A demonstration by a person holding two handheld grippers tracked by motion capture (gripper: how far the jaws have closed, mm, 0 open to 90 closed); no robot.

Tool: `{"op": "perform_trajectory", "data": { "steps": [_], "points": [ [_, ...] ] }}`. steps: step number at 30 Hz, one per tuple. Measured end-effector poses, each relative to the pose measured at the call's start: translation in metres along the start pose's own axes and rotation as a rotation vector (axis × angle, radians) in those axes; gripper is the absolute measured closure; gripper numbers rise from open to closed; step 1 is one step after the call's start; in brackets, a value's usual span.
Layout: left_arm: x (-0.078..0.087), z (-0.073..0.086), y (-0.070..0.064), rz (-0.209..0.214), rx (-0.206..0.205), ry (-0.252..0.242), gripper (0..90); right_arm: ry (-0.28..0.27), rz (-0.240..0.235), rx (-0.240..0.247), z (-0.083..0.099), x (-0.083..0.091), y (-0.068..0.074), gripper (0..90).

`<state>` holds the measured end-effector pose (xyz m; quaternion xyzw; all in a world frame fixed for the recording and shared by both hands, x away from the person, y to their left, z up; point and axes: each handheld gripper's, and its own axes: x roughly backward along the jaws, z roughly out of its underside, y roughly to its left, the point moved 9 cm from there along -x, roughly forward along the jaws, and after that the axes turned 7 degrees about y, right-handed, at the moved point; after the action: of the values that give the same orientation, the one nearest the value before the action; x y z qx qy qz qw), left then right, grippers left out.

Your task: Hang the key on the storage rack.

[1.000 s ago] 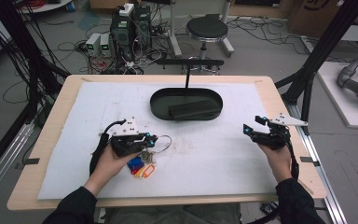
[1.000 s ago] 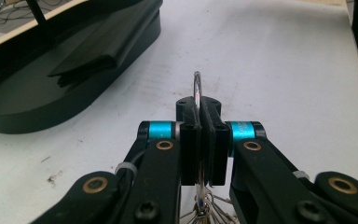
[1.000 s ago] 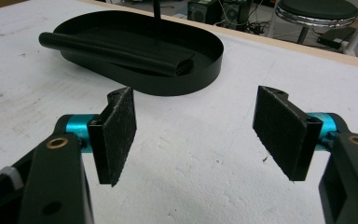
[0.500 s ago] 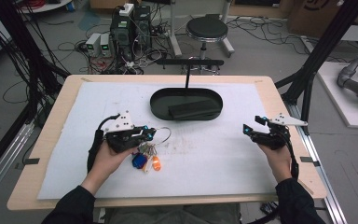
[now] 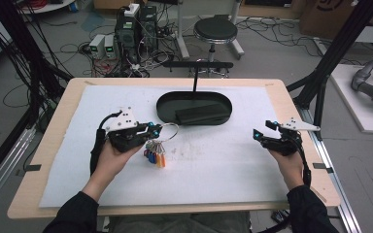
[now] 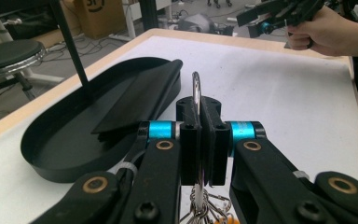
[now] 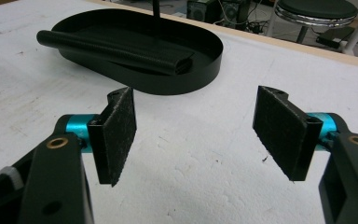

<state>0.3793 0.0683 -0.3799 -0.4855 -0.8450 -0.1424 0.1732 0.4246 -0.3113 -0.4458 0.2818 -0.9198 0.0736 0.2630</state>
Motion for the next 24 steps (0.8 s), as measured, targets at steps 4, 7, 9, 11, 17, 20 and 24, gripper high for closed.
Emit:
{"op": "perform_trajectory", "data": {
  "steps": [4, 7, 9, 11, 17, 20, 24],
  "points": [
    [0.002, -0.009, 0.004, -0.015, -0.005, -0.017, 86.3, 0.0, 0.001, -0.001, 0.0, 0.0, -0.001, 30.7],
    [0.002, -0.015, 0.009, -0.029, -0.009, -0.026, 86.3, 0.002, 0.002, -0.001, 0.0, -0.001, -0.001, 30.7],
    [0.002, -0.017, 0.011, -0.036, -0.006, -0.03, 86.3, 0.001, 0.002, -0.002, 0.0, -0.001, -0.001, 30.7],
    [0.003, -0.024, 0.016, -0.051, -0.004, -0.039, 86.3, 0.001, 0.002, -0.004, 0.0, -0.001, -0.001, 30.7],
    [0.005, -0.04, 0.029, -0.088, -0.011, -0.046, 86.3, -0.003, -0.001, -0.004, 0.0, -0.002, -0.002, 30.7],
    [0.006, -0.047, 0.035, -0.1, -0.01, -0.048, 86.3, -0.002, -0.001, -0.003, 0.0, -0.002, -0.001, 30.7],
    [0.006, -0.056, 0.044, -0.113, 0.0, -0.05, 86.3, -0.002, -0.003, -0.004, 0.0, -0.002, -0.001, 30.7]
  ]
}}
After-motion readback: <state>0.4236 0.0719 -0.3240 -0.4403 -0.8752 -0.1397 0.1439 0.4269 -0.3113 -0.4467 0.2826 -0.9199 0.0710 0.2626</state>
